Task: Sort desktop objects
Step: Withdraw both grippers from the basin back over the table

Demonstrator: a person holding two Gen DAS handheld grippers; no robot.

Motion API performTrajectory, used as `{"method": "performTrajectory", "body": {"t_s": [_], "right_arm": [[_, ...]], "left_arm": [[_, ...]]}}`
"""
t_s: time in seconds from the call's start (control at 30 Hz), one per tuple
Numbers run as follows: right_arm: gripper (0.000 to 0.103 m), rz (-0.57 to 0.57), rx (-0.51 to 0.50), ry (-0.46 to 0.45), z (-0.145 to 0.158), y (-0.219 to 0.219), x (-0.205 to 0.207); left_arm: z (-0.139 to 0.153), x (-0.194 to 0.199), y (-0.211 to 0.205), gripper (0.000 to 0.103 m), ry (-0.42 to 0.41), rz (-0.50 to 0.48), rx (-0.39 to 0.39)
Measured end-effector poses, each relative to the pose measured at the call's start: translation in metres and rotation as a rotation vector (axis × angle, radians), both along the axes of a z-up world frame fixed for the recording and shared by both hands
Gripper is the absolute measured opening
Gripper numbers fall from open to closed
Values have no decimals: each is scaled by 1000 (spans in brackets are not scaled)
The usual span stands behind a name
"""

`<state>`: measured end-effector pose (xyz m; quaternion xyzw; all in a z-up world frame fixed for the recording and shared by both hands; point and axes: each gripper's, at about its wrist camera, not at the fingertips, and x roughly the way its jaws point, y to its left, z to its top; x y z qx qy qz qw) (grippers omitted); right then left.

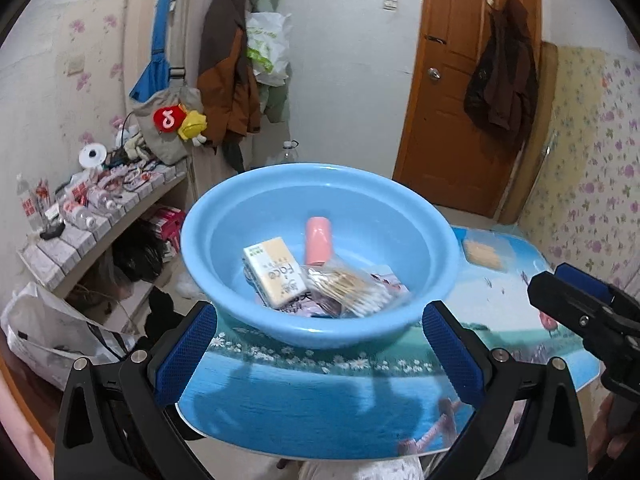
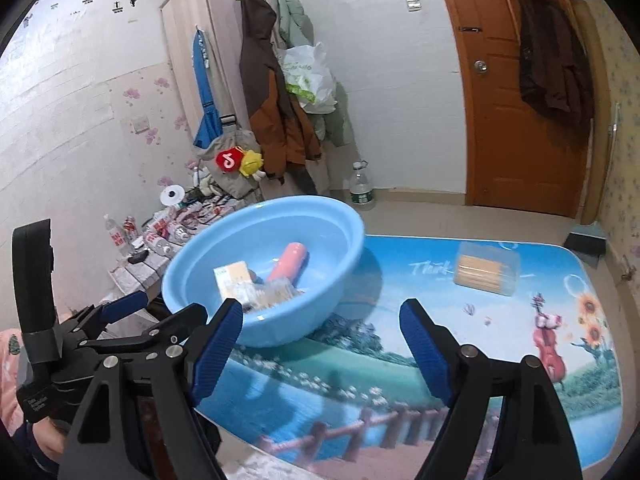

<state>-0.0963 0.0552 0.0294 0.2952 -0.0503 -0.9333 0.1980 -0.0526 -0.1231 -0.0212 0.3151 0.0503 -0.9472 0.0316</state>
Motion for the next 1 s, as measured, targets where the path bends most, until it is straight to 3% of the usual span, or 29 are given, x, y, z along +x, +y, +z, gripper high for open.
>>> {"method": "performTrajectory", "body": {"t_s": [0.3,1.0], "right_arm": [[89,-14,-4,37,3,9,27],[89,-41,-29,23,2,24,29]], "left_arm": [[12,10,19,103,18,-22,-40],[15,15,28,103,19,-37,-42]]}}
